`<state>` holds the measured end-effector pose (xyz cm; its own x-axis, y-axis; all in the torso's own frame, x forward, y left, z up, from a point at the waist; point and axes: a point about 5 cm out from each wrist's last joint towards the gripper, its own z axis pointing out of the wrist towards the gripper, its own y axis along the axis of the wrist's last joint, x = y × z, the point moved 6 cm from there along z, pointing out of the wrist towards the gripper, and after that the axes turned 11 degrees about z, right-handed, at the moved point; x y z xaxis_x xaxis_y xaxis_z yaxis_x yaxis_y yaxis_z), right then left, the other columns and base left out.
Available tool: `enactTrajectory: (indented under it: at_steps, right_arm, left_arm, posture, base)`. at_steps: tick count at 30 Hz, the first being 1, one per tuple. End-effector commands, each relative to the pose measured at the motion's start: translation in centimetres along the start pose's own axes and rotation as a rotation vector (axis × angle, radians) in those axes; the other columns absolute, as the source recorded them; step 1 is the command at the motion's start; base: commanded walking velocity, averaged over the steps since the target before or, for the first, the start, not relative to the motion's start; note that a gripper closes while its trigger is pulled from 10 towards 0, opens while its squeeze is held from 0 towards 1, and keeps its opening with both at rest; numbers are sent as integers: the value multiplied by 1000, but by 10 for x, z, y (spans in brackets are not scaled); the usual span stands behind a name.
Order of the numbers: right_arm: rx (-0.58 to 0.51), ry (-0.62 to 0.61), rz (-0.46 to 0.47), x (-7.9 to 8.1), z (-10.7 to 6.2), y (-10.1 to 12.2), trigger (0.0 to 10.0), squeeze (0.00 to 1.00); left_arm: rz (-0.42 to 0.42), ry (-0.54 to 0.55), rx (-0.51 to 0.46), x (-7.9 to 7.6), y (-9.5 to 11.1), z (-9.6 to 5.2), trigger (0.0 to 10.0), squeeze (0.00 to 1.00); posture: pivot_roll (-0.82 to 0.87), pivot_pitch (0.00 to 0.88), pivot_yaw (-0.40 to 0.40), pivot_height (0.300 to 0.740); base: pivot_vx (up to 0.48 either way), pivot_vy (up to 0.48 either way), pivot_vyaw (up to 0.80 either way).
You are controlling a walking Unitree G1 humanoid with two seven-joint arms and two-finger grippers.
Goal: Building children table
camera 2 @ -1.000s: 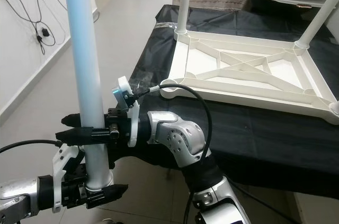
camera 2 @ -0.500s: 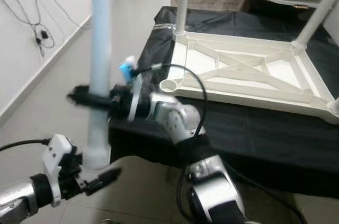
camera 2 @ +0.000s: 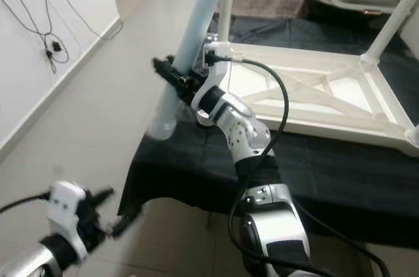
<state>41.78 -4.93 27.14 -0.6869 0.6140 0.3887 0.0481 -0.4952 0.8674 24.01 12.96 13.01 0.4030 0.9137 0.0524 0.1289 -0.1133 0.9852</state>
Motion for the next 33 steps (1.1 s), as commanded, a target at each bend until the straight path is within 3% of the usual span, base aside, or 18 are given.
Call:
enactTrajectory:
  at_steps: [1,2,6,9,11,12,14,15,22,33]
  right_arm:
    - [-56,-76,-112,-4,2,11,0,0]
    - [-100,-145,-156,-11,0,17,0,0]
    - [-165,-237,-204,-20,-4,24,0,0]
    - [-183,-261,-238,-20,-10,22,0,0]
    - [-183,-261,-238,-20,-10,22,0,0]
    - [-168,-251,-262,-16,-13,15,5804,0]
    - [-167,-252,-269,-15,-14,13,5804,0]
    - [-163,-255,-274,-14,-13,10,10000,0]
    - [-155,-251,-277,-9,-11,0,10000,0]
    - [-155,-239,-271,-5,-9,-3,10000,0]
  left_arm:
    - [23,96,-7,11,2,2,10000,0]
    - [57,162,-39,18,10,4,10000,0]
    - [76,250,-89,25,23,6,10000,0]
    - [96,332,-133,31,34,8,10000,0]
    - [96,332,-133,31,34,8,10000,0]
    - [120,404,-151,39,40,10,10000,0]
    - [122,427,-156,41,41,11,10000,0]
    - [128,448,-159,44,41,10,10000,0]
    - [133,511,-163,51,42,10,10000,0]
    - [135,518,-166,48,41,10,10000,0]
  posture:
    - [124,39,-13,740]
    - [126,37,-14,740]
    - [127,32,-14,740]
    - [123,30,-14,740]
    - [123,30,-14,740]
    - [122,33,-17,740]
    - [122,33,-17,740]
    - [122,33,-17,740]
    - [122,38,-22,740]
    - [123,51,-30,740]
  base:
    - [0,0,0]
    - [0,0,0]
    - [0,0,0]
    - [0,0,0]
    - [0,0,0]
    - [0,0,0]
    - [0,0,0]
    - [0,0,0]
    - [0,0,0]
    - [308,0,0]
